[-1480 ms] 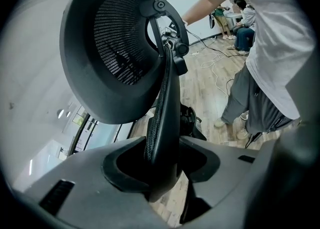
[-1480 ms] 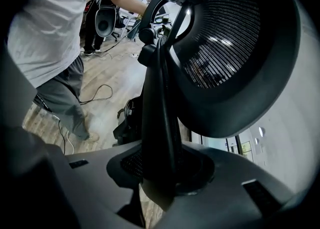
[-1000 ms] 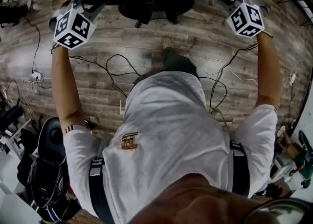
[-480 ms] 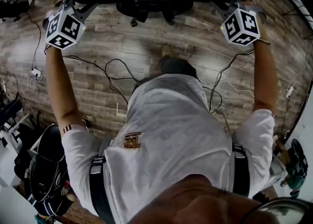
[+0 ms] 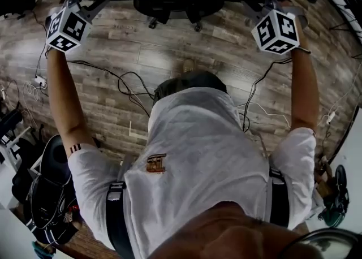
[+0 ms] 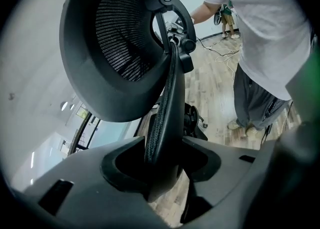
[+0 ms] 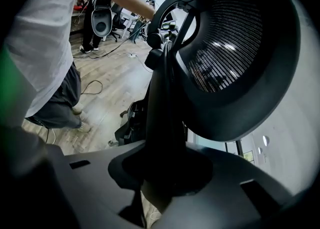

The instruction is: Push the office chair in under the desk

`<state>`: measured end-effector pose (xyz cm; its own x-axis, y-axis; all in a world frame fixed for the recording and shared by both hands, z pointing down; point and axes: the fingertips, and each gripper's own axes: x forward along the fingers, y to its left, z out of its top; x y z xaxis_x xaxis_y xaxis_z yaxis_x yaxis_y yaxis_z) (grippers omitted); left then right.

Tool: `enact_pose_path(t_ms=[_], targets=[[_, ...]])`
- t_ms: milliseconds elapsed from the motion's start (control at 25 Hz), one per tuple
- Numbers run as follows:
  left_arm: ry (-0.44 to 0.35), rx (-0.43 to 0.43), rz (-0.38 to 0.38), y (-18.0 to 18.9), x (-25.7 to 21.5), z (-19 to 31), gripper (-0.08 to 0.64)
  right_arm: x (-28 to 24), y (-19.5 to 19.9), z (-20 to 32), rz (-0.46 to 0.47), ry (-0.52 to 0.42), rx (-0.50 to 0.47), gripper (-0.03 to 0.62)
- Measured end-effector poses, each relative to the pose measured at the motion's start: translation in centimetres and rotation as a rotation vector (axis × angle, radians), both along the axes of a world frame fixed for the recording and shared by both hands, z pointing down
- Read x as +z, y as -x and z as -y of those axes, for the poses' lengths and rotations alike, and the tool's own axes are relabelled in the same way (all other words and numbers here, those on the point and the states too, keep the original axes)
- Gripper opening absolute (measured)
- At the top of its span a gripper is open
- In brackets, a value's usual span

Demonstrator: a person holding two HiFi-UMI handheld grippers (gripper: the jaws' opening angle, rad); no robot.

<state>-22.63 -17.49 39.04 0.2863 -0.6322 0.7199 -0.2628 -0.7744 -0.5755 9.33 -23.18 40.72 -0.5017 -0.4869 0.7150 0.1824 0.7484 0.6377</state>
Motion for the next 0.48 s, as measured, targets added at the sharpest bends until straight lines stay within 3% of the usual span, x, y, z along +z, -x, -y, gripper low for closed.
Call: enact_pose_path(t_ms=[480], targets=[[0.014,-0.022,0.006,0.7,0.4,7.0,0.213,0.4,1.0,7.3,0.004,0.005,-0.011,0.103]])
